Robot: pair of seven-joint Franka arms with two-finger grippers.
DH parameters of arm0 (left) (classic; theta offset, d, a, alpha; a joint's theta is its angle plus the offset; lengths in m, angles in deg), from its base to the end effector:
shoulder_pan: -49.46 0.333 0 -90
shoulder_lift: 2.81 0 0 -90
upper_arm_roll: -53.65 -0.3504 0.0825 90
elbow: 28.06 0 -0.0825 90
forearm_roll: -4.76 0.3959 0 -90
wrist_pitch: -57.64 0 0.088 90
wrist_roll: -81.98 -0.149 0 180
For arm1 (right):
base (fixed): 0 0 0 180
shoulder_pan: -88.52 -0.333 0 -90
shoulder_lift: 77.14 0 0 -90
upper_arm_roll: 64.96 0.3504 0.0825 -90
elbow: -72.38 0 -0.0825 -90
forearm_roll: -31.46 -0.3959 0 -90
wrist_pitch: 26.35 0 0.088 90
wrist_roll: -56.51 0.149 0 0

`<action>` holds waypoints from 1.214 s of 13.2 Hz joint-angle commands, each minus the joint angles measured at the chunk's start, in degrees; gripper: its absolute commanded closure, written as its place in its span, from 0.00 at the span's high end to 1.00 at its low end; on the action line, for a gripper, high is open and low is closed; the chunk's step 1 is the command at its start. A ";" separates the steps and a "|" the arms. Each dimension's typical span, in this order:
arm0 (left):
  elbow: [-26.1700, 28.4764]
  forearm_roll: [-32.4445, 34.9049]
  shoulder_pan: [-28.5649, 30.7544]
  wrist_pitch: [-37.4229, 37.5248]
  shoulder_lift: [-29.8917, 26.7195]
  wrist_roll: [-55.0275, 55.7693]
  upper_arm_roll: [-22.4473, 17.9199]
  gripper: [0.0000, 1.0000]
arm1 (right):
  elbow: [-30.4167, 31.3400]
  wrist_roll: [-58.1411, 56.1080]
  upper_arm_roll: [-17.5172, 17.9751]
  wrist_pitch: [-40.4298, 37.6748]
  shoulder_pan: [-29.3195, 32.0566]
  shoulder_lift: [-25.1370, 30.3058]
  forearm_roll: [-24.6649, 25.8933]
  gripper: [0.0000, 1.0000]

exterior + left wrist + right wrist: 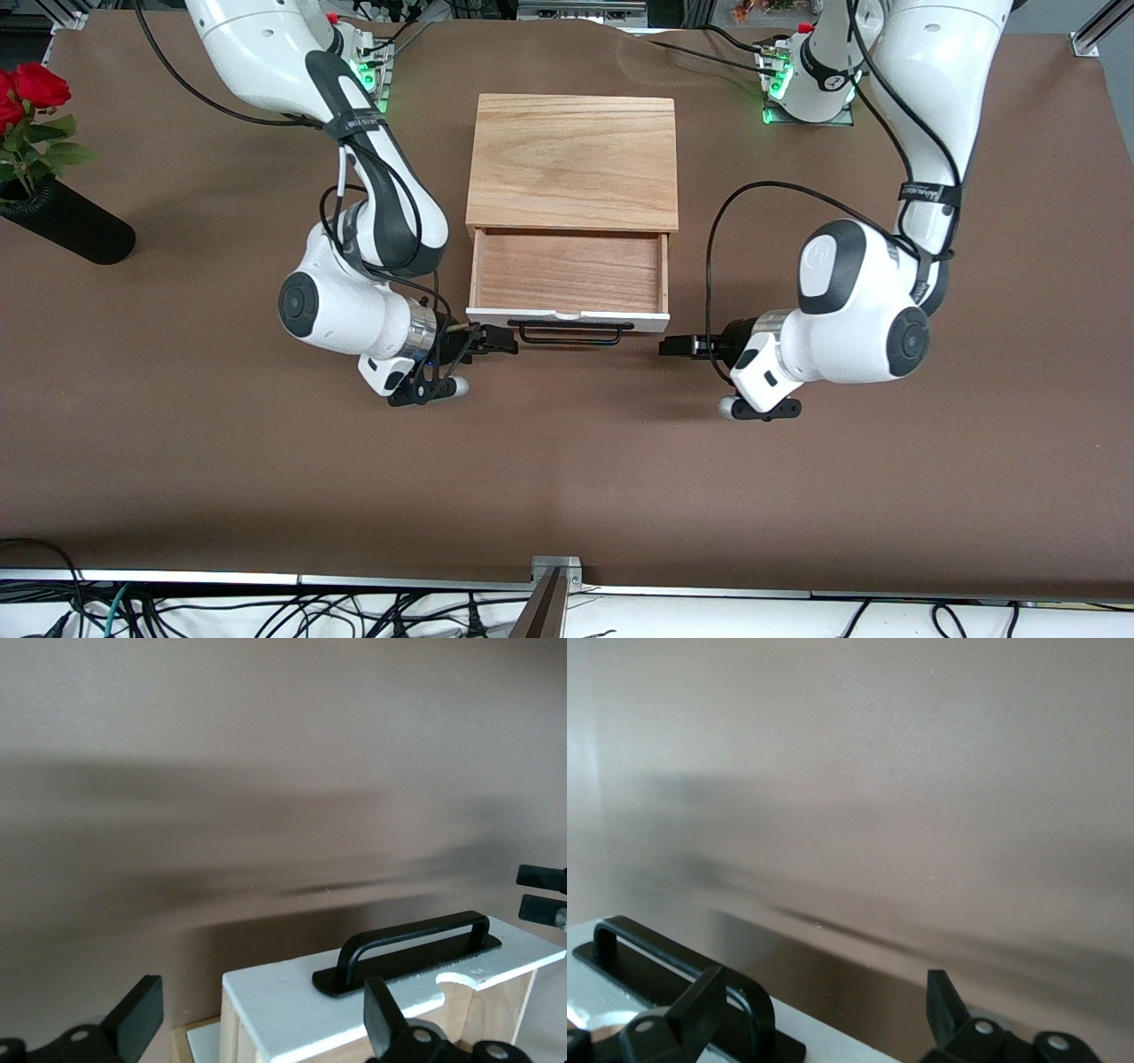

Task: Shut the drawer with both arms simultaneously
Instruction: 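Place the right gripper and the left gripper against the drawer front edges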

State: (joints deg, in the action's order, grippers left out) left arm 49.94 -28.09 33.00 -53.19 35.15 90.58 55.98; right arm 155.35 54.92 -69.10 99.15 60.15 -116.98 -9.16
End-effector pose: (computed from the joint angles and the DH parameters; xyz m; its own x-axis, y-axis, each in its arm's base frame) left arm 0.6979 -0.2928 0.3204 0.9756 0.0049 -0.2194 0.1126 -0.8693 0.4813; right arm 0.6780 0.3663 0.2725 0.9967 0.0721 -0.0377 0.0426 -0.8572 -0.5132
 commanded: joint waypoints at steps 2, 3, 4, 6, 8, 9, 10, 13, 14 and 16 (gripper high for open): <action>-1.63 -3.89 -2.86 -7.46 2.64 -0.33 -0.05 1.00 | -1.59 -0.61 0.71 -1.92 0.50 -0.50 -3.86 1.00; -1.46 -4.07 -4.18 -7.65 3.17 -0.33 -0.05 1.00 | -1.59 -0.61 1.24 -2.02 0.50 -0.32 -3.86 1.00; -1.19 -4.07 -5.24 -7.56 3.70 -0.25 -0.05 1.00 | -1.68 -0.52 1.33 -2.28 0.59 -0.06 -3.94 1.00; -0.23 -4.16 -6.30 -6.95 3.97 -0.25 0.04 1.00 | -1.68 -0.61 1.33 -3.59 0.50 -0.06 -3.94 1.00; -0.05 -4.16 -5.95 -5.29 3.71 -0.25 0.13 1.00 | -1.68 -0.61 1.42 -5.87 0.59 -0.06 -3.94 1.00; 0.04 -4.16 -5.69 -4.76 3.62 -0.25 0.13 1.00 | -1.59 -0.61 1.33 -7.01 0.68 -0.06 -3.94 1.00; 0.04 -4.16 -5.51 -3.88 3.62 -0.25 0.13 1.00 | -1.59 -0.61 1.33 -8.16 0.68 -0.06 -4.03 1.00; 0.04 -4.16 -5.07 1.47 3.44 -0.33 0.13 1.00 | -1.50 -0.61 1.42 -9.75 0.68 -0.06 -4.03 1.00; 0.21 -4.16 -4.99 2.88 3.44 -0.42 0.13 1.00 | -1.41 -0.61 1.42 -9.92 0.59 -0.06 -4.03 1.00; 0.30 -4.07 -5.07 4.47 3.27 -0.42 0.13 1.00 | -1.32 -0.61 1.42 -10.10 0.50 -0.15 -4.03 1.00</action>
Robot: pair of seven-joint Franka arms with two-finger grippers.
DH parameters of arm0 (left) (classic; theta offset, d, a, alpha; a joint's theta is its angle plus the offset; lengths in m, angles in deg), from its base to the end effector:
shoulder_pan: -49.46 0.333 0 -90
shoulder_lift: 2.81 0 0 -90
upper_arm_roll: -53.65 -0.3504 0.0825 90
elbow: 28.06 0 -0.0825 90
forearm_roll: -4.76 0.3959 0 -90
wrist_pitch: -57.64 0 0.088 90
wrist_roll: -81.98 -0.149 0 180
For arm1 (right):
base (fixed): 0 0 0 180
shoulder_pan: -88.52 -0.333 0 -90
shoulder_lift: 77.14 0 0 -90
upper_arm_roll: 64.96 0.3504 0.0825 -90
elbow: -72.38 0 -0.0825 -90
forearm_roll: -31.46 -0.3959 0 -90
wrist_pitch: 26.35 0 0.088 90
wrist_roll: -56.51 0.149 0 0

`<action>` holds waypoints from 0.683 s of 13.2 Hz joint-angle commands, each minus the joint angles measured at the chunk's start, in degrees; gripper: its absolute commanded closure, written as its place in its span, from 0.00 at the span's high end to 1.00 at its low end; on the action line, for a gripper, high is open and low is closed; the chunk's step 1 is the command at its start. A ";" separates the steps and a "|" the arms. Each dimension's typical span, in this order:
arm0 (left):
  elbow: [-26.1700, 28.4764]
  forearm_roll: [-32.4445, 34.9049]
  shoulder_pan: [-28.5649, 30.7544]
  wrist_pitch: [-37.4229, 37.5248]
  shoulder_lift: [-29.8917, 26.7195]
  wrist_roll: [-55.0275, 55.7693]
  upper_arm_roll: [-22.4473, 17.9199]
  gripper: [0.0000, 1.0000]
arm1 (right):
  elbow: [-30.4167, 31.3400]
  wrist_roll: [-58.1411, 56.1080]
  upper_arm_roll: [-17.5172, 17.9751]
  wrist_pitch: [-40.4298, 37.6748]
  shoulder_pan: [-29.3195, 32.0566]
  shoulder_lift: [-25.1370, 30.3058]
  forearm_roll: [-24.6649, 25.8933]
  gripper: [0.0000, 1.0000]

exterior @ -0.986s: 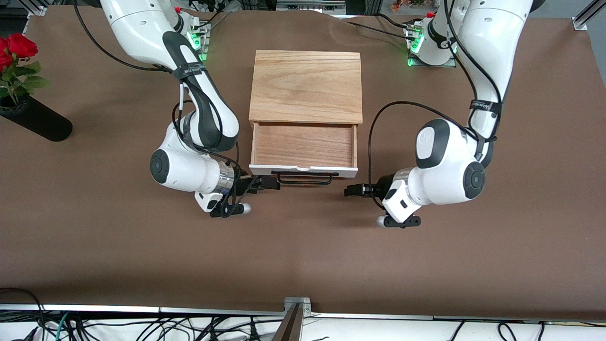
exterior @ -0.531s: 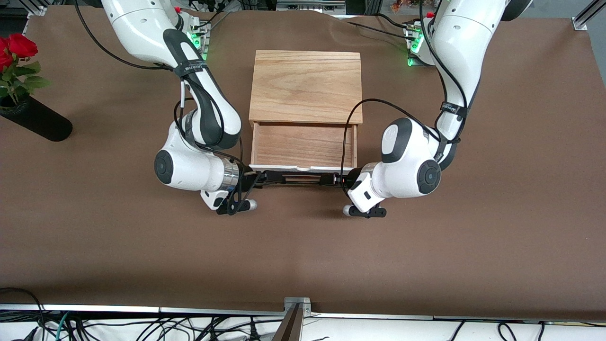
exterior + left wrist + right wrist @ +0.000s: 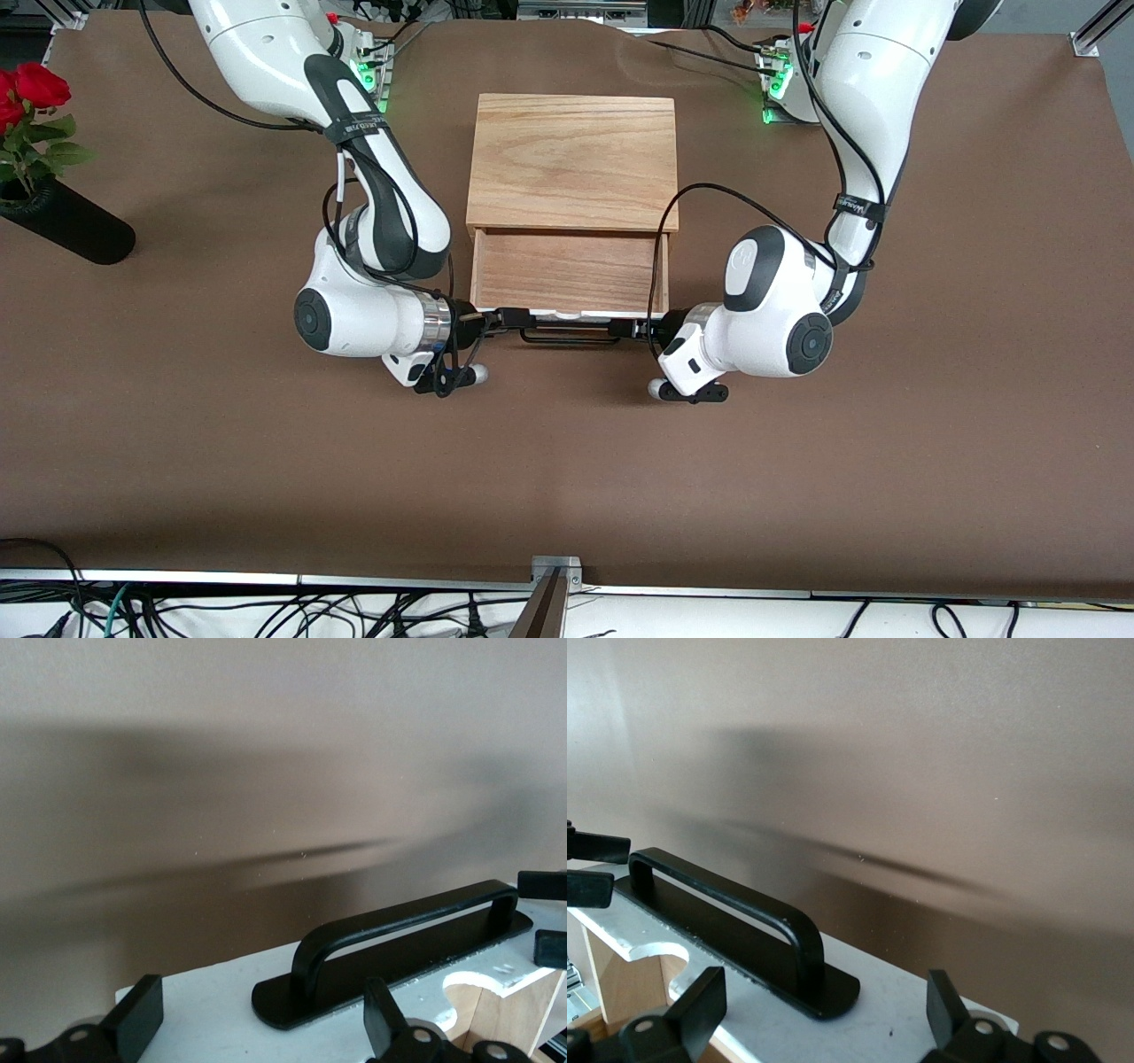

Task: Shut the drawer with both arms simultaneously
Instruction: 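Place the right gripper and the left gripper against the drawer front edges, then push the drawer front into the box with both grippers together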

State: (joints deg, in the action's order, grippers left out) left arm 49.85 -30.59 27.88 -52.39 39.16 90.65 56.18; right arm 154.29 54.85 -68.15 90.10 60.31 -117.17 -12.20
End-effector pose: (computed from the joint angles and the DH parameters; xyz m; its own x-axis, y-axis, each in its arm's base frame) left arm 0.6632 -0.3592 0.2706 0.9486 -0.0739 -0.3077 0.0895 -0.8700 0.4848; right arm 0.6529 0.3850 0.2725 0.9743 0.1452 -0.1721 0.0231 -0.8247 -0.5651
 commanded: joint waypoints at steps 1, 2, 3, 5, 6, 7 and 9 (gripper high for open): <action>0.40 -1.57 0.05 4.03 -0.74 -0.50 -0.07 1.00 | -0.26 -0.53 0.55 -1.06 0.34 -0.05 -0.99 1.00; 0.40 -1.49 0.05 4.64 -0.74 -0.50 -0.07 1.00 | -0.17 -0.53 0.55 -1.14 0.34 -0.05 -0.99 1.00; 0.40 -1.40 0.05 5.60 -0.74 -0.50 -0.07 1.00 | -0.09 -0.53 0.90 -1.84 0.34 -0.14 -0.99 1.00; 0.49 -0.87 -0.12 7.98 -0.74 -0.50 -0.07 1.00 | -0.09 -0.53 1.08 -3.07 0.34 -0.14 -0.90 1.00; 0.49 -0.78 -0.12 9.12 -0.74 -0.50 -0.07 1.00 | -0.09 -0.53 1.08 -4.12 0.34 -0.14 -0.90 1.00; 0.49 -0.78 -0.04 10.26 -0.74 -0.50 -0.07 1.00 | -0.09 -0.53 1.08 -5.26 0.34 -0.14 -0.90 1.00; 0.57 -0.78 -0.03 12.02 -0.66 -0.58 -0.16 1.00 | -0.09 -0.45 1.08 -7.46 0.43 -0.14 -0.90 1.00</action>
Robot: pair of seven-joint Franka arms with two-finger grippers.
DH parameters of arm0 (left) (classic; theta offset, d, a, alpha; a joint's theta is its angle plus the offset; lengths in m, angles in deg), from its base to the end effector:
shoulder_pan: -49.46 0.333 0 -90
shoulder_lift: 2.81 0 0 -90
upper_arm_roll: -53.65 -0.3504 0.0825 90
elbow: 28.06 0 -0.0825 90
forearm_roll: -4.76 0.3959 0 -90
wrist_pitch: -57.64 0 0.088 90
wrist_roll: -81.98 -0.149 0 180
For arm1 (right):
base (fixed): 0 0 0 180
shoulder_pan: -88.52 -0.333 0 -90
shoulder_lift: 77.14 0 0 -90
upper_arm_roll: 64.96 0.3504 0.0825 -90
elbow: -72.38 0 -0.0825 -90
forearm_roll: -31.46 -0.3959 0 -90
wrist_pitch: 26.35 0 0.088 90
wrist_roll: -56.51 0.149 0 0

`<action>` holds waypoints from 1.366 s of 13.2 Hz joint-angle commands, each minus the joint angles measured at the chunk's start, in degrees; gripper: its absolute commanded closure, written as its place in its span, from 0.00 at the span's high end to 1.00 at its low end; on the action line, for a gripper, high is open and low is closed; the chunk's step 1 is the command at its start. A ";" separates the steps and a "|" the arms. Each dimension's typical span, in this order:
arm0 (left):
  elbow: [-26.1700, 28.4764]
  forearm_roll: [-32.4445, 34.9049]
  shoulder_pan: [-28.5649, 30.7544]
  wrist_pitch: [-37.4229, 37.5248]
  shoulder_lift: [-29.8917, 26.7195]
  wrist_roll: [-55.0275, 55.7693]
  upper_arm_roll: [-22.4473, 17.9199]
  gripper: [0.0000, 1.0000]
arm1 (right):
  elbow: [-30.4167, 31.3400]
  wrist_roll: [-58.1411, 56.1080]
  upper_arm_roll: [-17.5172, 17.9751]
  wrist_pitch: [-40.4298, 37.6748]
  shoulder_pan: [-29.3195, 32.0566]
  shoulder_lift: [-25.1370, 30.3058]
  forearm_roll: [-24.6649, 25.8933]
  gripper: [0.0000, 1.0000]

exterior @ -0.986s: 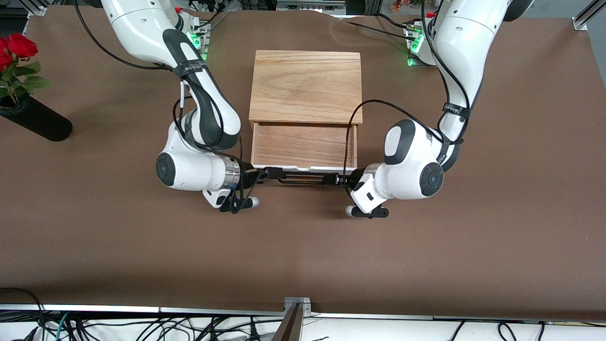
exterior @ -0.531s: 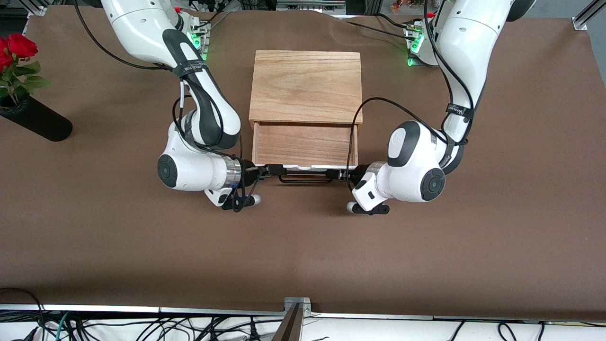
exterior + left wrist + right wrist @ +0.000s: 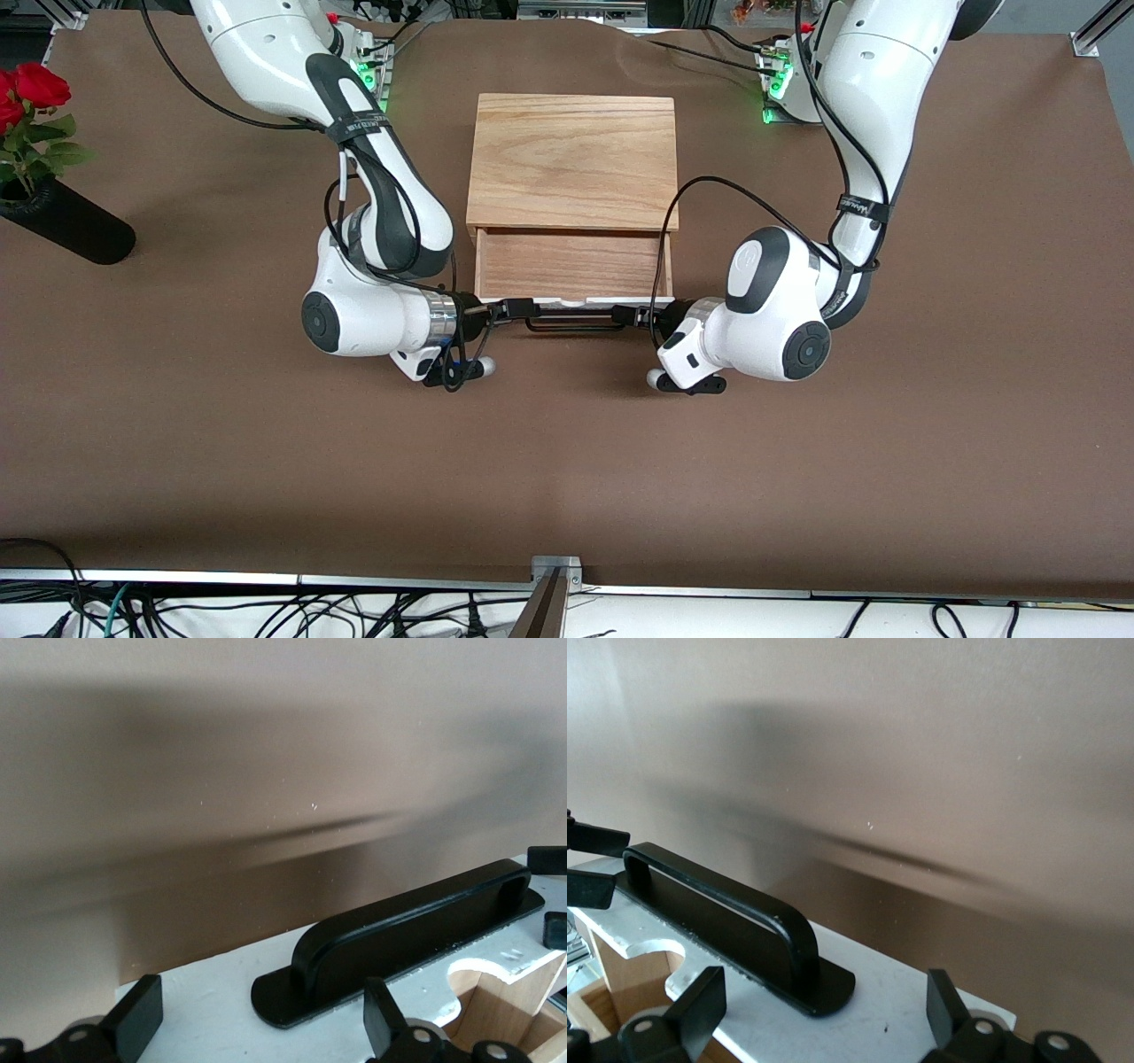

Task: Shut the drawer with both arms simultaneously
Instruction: 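Push the drawer front into the box with both grippers together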

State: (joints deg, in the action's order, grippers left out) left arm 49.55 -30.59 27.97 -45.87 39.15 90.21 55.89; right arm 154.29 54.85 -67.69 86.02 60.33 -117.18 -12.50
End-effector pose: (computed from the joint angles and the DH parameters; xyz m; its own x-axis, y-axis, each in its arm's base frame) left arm 0.6472 -0.3569 0.2694 0.9122 -0.1286 -0.3890 0.0783 -0.8772 0.4737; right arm 0.6386 0.3913 0.2701 0.9543 0.1886 -0.2316 0.0225 -0.8187 -0.5738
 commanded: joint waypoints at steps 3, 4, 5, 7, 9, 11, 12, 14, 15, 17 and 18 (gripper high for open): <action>1.74 -0.69 -0.22 7.08 -0.65 -0.14 0.13 1.00 | 0.01 -0.01 0.62 -7.51 0.33 -0.12 -0.60 1.00; 1.92 -0.69 -0.39 7.70 -0.65 -0.14 0.13 1.00 | 0.01 0.08 0.62 -9.00 0.33 -0.21 -0.60 1.00; 1.93 -0.69 -0.65 8.66 -0.65 -0.58 0.13 1.00 | 0.10 0.08 0.62 -10.23 0.33 -0.21 -0.60 1.00; 2.28 -0.61 -0.65 10.42 -0.74 -1.72 0.13 1.00 | 0.18 0.08 0.62 -12.26 0.33 -0.39 -0.60 1.00; 2.37 -0.52 -0.48 12.09 -0.92 -2.51 0.05 1.00 | 0.27 -0.27 0.71 -13.93 0.33 -1.09 -0.60 1.00; 2.98 0.96 -0.56 13.15 -1.61 -3.04 0.13 1.00 | 0.27 -0.71 0.71 -16.47 0.33 -1.70 -0.60 1.00; 3.24 1.06 -0.65 13.32 -1.79 -3.04 0.22 1.00 | 0.27 -0.71 0.79 -17.88 0.33 -2.14 -0.60 1.00; 3.77 1.06 -0.74 14.46 -1.88 -3.04 0.31 1.00 | 0.27 -0.89 0.79 -20.17 0.16 -2.32 -0.60 1.00; 4.99 1.06 -0.92 14.56 -2.23 -3.04 0.40 1.00 | 0.27 -0.89 0.79 -21.14 -0.11 -2.32 -0.52 1.00; 6.67 1.15 -1.88 14.64 -2.67 -3.04 0.31 1.00 | 0.27 -0.89 0.79 -22.11 -0.54 -2.32 -0.52 1.00; 7.02 1.41 -1.97 14.56 -2.94 -3.04 0.31 1.00 | 0.36 -0.89 0.79 -22.55 -0.98 -2.50 -0.60 1.00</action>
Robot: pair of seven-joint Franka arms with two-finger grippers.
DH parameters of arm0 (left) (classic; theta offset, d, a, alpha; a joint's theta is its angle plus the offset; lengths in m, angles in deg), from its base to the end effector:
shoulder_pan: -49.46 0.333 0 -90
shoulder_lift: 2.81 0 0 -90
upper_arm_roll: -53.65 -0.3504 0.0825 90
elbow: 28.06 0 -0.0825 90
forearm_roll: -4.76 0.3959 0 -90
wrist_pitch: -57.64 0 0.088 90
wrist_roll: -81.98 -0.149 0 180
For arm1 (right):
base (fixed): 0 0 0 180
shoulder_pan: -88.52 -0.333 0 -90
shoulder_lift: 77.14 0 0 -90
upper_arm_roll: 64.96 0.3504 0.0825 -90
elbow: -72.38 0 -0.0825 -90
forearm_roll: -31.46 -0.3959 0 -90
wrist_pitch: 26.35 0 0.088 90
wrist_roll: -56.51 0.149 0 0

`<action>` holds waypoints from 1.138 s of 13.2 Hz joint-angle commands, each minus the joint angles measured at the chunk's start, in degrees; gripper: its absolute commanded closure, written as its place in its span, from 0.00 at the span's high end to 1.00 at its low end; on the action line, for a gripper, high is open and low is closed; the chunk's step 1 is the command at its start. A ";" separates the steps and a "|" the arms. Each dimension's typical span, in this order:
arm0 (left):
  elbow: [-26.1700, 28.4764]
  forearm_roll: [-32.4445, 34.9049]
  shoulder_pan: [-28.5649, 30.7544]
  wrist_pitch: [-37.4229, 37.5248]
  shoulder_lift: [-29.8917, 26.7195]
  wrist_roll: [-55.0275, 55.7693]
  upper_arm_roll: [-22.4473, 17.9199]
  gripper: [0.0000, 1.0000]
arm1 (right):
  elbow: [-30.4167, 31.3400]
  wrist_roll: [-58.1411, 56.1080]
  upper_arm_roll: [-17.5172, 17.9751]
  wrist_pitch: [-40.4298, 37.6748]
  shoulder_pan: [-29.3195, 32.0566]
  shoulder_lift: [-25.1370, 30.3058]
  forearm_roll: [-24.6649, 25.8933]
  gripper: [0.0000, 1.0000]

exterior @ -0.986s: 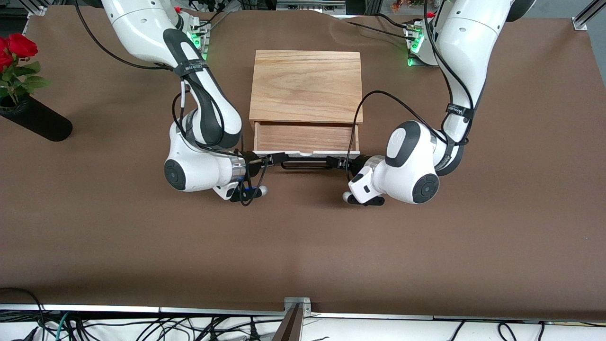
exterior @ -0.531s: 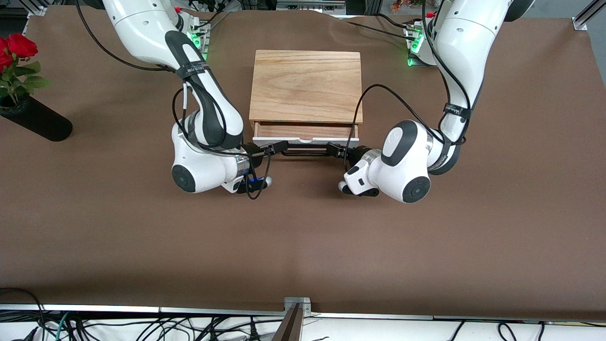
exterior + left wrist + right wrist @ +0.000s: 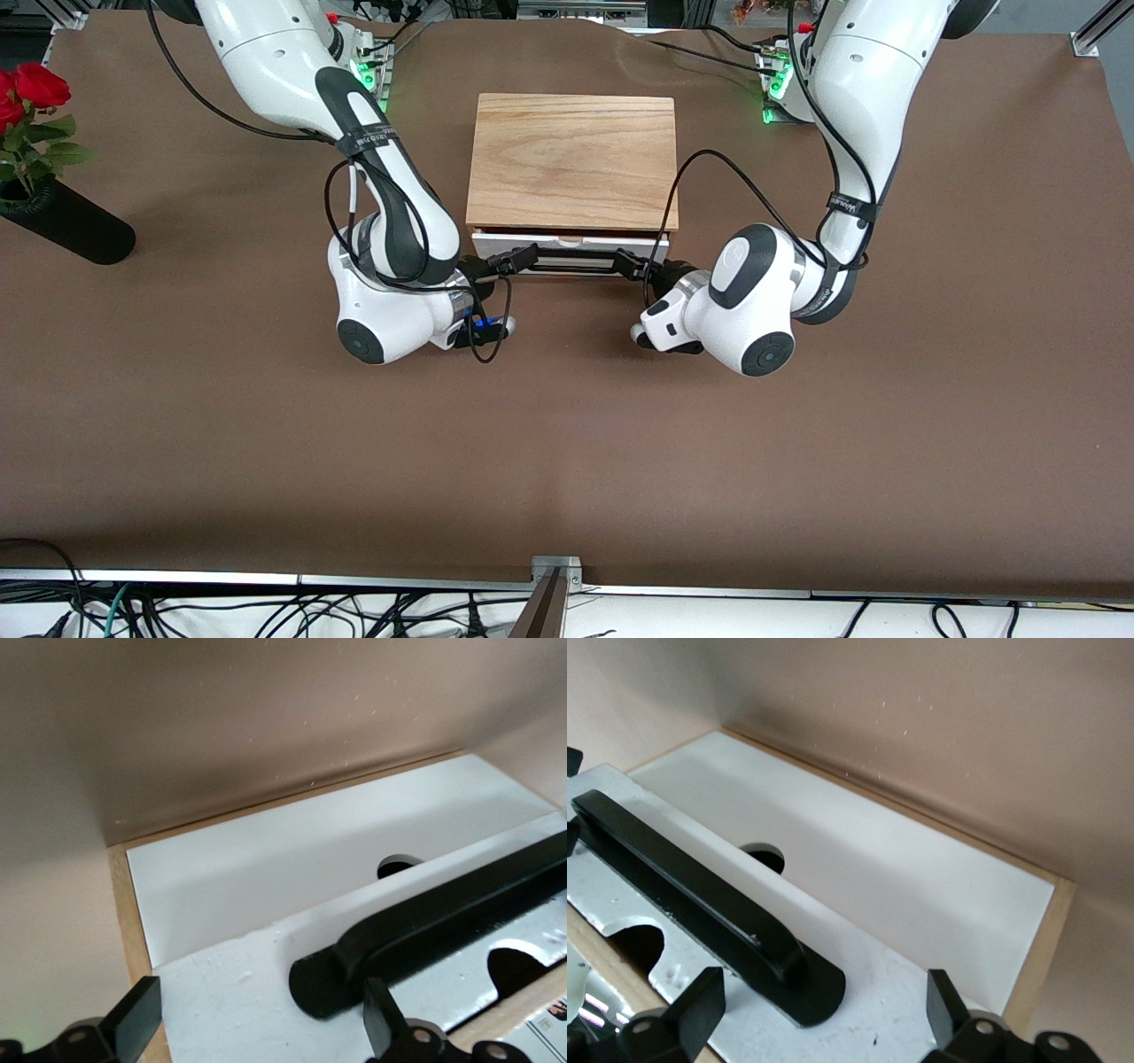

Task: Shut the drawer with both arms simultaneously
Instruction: 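Push the drawer front into the box with both grippers together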

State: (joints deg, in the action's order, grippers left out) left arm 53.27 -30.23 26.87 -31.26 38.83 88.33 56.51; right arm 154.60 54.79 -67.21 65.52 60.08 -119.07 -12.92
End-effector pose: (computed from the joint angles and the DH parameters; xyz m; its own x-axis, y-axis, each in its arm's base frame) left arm 0.5765 -0.3638 0.2473 0.7434 -0.2768 -0.6089 0.0297 -0.8958 0.4436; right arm 0.5691 0.3989 0.2437 0.7674 0.3701 -0.5236 0.0013 -0.8175 -0.5760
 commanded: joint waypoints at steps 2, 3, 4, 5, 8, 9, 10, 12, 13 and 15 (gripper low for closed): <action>4.62 1.05 -0.96 0.04 -3.49 -1.16 -0.31 1.00 | -0.13 -0.74 0.40 -3.02 -1.17 -1.22 -0.18 1.00; 5.32 1.05 -1.23 0.04 -3.58 -1.16 -0.31 1.00 | -0.13 -0.74 0.41 -3.02 -1.35 -1.31 -0.18 1.00; 5.33 1.05 -1.23 0.13 -3.58 -1.25 -0.31 1.00 | -0.13 -0.74 0.41 -3.02 -1.53 -1.31 -0.18 1.00; 5.24 1.05 -1.05 0.30 -3.58 -1.17 -0.31 1.00 | -0.13 -0.74 0.32 -3.10 -1.79 -1.31 -0.18 1.00; 4.28 1.05 -0.35 0.57 -3.67 -0.90 -0.93 1.00 | -0.66 -1.01 0.32 -2.49 -1.71 -1.39 -0.09 1.00; 2.79 1.14 0.61 1.88 -3.67 -0.90 -1.02 1.00 | -1.27 -0.92 0.32 -2.14 -1.62 -1.31 -0.09 1.00; 0.69 1.40 2.01 3.02 -3.58 -0.90 -1.10 1.00 | -2.49 -0.92 0.32 -1.97 -1.27 -1.39 -0.09 1.00; -3.61 6.91 5.35 3.99 -4.28 -0.90 -0.58 1.00 | -6.35 -0.92 0.14 -1.26 -1.00 -2.53 0.00 1.00; -4.77 9.47 5.62 4.08 -6.03 -0.90 -0.92 1.00 | -7.68 -0.83 0.05 0.13 -0.65 -2.71 0.00 1.00; -5.13 16.48 6.42 4.09 -9.54 -0.99 -0.84 1.00 | -9.00 -0.92 -0.12 4.96 0.66 -2.63 0.35 1.00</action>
State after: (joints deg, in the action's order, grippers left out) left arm 48.37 -19.26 33.20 -28.11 32.95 88.04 55.33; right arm 149.39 54.09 -67.42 68.61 59.40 -119.89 -12.83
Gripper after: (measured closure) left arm 0.000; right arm 0.000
